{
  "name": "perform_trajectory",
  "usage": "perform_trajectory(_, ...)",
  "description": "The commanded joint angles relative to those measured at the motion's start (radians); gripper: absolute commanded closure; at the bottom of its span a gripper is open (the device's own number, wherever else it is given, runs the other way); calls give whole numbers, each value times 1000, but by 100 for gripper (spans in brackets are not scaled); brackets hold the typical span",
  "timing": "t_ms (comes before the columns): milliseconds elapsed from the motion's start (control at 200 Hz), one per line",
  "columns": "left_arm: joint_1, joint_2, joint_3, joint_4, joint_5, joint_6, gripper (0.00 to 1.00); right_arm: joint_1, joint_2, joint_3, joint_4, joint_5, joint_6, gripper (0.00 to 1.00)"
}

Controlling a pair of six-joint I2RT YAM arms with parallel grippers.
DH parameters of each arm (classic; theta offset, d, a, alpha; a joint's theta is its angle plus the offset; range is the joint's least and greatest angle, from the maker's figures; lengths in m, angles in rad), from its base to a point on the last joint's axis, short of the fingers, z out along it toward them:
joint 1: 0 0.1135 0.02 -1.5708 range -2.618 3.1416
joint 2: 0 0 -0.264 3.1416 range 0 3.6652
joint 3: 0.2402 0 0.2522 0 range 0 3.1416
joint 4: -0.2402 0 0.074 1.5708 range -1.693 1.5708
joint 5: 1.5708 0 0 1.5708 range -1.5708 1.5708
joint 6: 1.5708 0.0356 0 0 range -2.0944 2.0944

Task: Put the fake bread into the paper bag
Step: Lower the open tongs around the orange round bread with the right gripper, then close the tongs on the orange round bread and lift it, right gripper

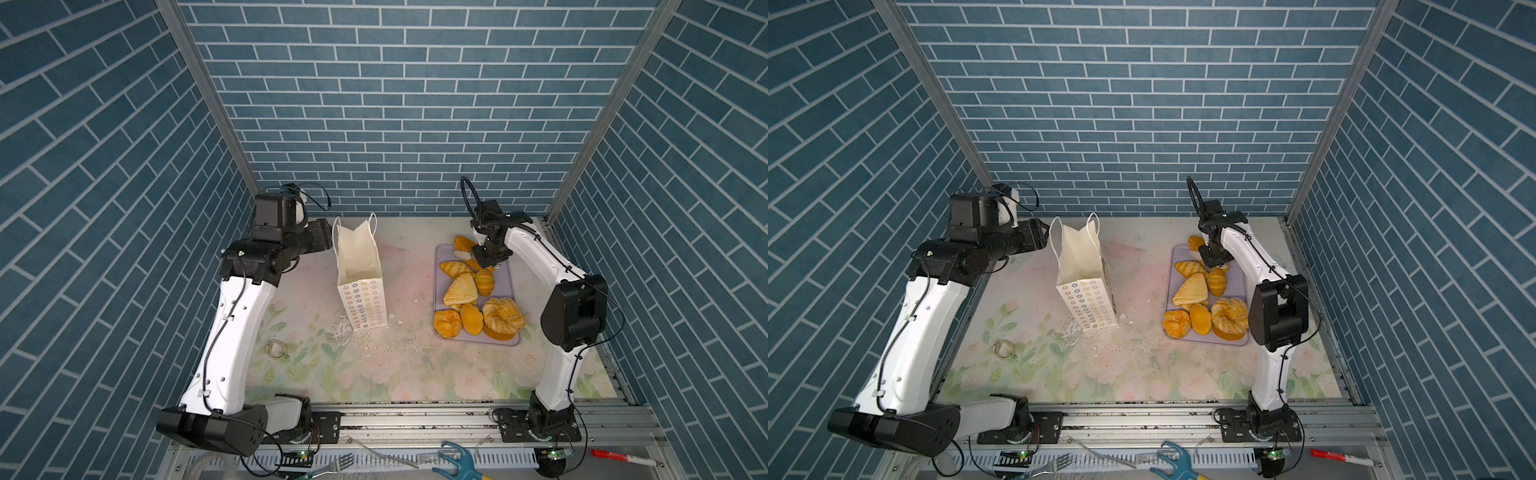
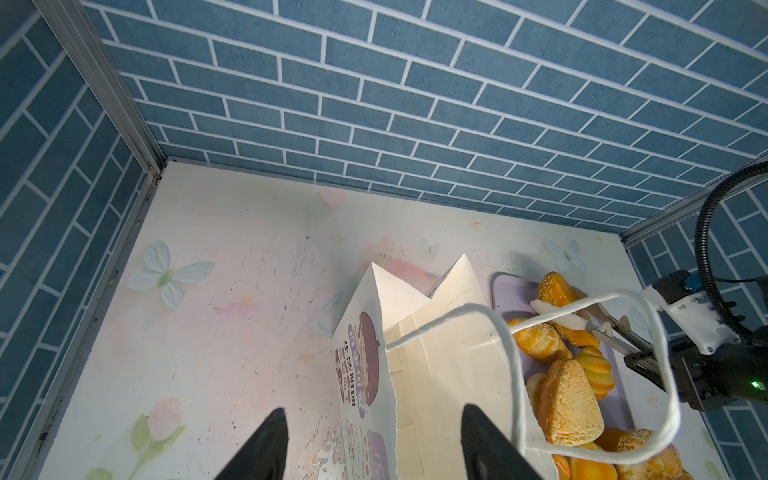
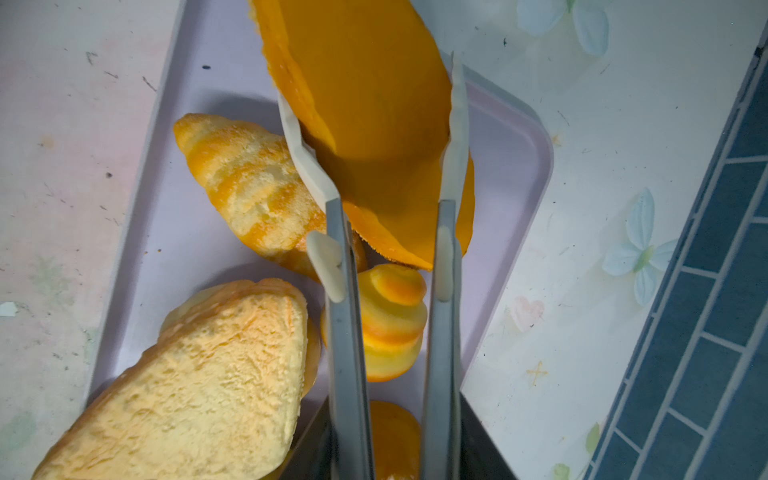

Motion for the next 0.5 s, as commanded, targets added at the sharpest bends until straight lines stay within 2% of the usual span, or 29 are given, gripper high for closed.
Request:
perform_trajectory(0, -6, 11, 43, -32, -14, 27, 32, 7, -91, 24, -16, -18, -2, 73)
perform_trajectory(495, -7, -18, 43, -25, -27, 47, 32, 40, -264, 41, -82, -69, 49, 76)
